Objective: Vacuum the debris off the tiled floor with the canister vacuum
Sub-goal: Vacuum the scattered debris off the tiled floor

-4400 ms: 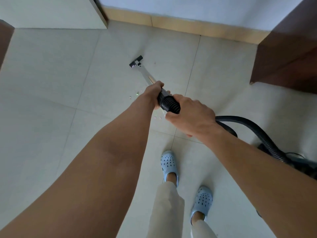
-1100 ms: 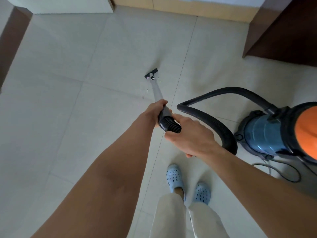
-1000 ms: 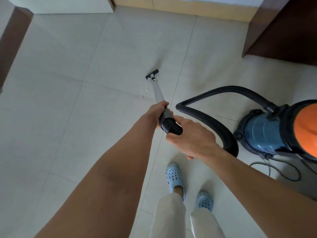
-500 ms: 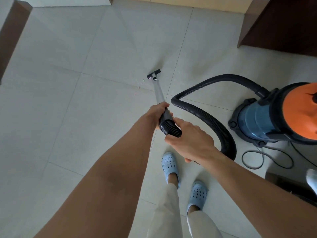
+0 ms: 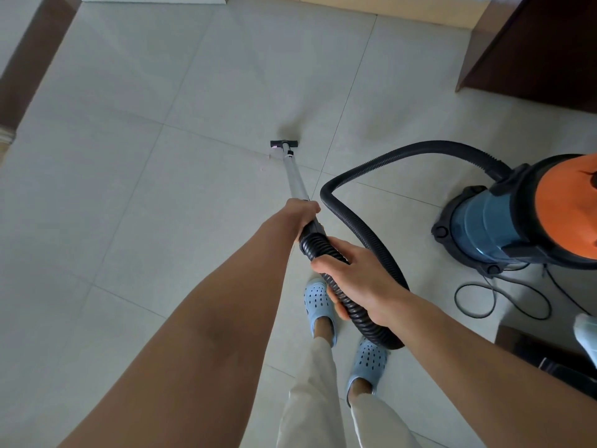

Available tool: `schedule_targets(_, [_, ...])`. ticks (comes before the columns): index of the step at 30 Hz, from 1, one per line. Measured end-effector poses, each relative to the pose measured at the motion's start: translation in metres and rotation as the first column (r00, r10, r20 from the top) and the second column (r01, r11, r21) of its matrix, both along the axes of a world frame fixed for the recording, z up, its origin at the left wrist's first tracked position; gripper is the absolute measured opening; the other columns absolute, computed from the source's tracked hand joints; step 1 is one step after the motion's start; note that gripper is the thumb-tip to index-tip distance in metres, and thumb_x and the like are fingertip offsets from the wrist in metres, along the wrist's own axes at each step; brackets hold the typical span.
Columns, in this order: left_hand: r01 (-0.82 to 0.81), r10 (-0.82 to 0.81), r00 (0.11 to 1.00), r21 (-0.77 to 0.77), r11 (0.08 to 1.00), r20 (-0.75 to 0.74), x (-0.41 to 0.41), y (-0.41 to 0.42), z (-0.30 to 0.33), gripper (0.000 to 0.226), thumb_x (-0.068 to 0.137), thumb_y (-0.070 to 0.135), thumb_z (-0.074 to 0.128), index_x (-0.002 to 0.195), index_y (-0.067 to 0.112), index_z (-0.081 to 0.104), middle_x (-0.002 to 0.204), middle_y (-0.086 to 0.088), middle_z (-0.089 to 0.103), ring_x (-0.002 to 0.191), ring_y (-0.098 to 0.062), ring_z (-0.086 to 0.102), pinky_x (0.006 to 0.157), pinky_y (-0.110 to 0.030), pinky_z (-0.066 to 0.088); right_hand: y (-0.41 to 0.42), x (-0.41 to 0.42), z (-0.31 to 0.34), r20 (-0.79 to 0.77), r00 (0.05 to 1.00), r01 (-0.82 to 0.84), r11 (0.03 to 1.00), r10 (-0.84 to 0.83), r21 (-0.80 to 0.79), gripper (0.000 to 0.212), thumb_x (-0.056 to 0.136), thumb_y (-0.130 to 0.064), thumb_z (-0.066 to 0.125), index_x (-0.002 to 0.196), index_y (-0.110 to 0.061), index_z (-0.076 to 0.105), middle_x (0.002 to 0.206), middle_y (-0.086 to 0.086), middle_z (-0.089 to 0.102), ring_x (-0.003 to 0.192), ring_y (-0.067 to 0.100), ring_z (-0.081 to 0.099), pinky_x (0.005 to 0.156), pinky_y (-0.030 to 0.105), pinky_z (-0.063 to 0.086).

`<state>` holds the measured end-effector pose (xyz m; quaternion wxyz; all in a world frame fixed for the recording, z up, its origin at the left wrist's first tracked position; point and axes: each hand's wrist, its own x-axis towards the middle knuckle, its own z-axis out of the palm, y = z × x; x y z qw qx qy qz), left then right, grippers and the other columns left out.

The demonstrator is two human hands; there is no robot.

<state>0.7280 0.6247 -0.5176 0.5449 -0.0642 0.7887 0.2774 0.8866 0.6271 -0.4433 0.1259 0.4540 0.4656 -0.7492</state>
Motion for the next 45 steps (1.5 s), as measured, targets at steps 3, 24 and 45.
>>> schedule_targets(3, [-0.001,0.000,1.000,-0.003,1.000,-0.018,-0.007,-0.005,-0.002,0.025,0.098,0.014,0.052,0.118,0.001,0.045,0.077,-0.016,0.060,0.063,-0.025,0.062,0.064,-0.037,0.058,-0.005,-0.007,-0.003,-0.004,1.000,0.014,1.000,-0.014,-0.010,0.016,0.092,-0.011,0.063,0.106,-0.017,0.069,0.060,0.010,0.044,0.033,0.016,0.038,0.037,0.021,0.035])
schedule_targets(24, [-0.035,0.034,0.997,-0.015,0.999,-0.063,-0.118,0.013,-0.009,0.038,0.100,0.017,0.050,0.130,-0.005,0.046,0.072,-0.013,0.061,0.057,-0.020,0.059,0.048,-0.028,0.048,0.027,-0.126,-0.032,0.009,0.996,-0.090,0.995,0.089,0.038,0.024,0.090,-0.017,0.065,0.113,-0.022,0.068,0.057,0.008,0.047,0.035,0.018,0.040,0.040,0.023,0.038])
schedule_targets(45, [-0.176,0.175,0.983,0.020,0.984,0.047,0.006,-0.050,-0.003,0.023,0.099,0.016,0.051,0.115,0.000,0.048,0.071,-0.016,0.060,0.058,-0.022,0.059,0.057,-0.031,0.052,-0.020,-0.001,-0.004,0.029,0.983,-0.183,0.981,0.182,0.060,0.017,0.090,-0.013,0.063,0.105,-0.018,0.069,0.052,0.006,0.043,0.037,0.018,0.036,0.038,0.021,0.035])
